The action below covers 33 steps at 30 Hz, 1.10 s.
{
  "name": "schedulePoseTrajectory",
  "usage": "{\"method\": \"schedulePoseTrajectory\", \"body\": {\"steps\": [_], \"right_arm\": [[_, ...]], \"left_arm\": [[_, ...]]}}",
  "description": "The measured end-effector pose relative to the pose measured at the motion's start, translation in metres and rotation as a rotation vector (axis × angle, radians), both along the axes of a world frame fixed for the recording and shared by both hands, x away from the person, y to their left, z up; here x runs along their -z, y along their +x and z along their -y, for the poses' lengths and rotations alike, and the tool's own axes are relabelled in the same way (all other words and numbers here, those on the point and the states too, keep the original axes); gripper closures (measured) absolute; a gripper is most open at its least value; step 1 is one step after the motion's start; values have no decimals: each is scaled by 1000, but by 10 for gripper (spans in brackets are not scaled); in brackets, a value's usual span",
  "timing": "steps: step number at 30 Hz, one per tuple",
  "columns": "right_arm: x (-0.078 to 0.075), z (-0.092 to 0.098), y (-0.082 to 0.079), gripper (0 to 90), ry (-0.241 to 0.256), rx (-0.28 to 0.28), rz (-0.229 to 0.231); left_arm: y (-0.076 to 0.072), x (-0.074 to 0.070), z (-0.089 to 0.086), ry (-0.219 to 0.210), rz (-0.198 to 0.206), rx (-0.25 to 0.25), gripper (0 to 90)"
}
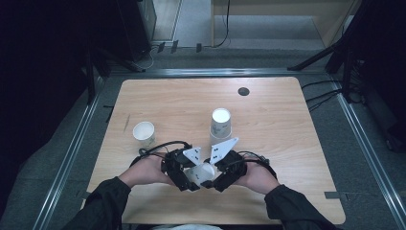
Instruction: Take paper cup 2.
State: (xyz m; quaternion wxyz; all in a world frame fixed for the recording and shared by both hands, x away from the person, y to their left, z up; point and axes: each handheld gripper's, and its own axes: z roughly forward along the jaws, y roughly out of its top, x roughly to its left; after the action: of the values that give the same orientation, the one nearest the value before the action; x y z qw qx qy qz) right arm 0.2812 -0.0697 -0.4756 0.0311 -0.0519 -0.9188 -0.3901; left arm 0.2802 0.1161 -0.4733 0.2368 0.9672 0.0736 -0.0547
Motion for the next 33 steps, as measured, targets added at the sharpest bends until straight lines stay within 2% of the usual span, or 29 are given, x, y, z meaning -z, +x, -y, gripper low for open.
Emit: {"method": "schedulePoseTrajectory", "body": {"steps": [8, 13, 15, 17, 20, 25, 29, 33], "right_arm": [[2, -4, -2, 316, -16, -45, -30], [2, -5, -3, 332, -23, -54, -31], [2, -5, -2, 337, -23, -60, -49], [0, -4, -2, 338, -25, -51, -42], [-4, -2, -2, 337, -16, -44, -39], [-11, 6, 1, 336, 7, -26, -27], [-16, 13, 4, 336, 29, -7, -22], [-23, 20, 7, 336, 59, 8, -17]], "left_arm": [[-3, 2, 3, 4, 0, 16, 278], [-3, 2, 4, 6, -7, 31, 278], [-4, 1, 3, -3, -11, 27, 278], [-3, 0, 2, -13, -7, 25, 274], [-2, -2, 0, -33, -1, 14, 250], [0, -5, -4, -64, 14, -15, 123], [3, -11, -11, -129, 8, -54, 122], [4, -16, -19, -171, 18, -86, 123]]}}
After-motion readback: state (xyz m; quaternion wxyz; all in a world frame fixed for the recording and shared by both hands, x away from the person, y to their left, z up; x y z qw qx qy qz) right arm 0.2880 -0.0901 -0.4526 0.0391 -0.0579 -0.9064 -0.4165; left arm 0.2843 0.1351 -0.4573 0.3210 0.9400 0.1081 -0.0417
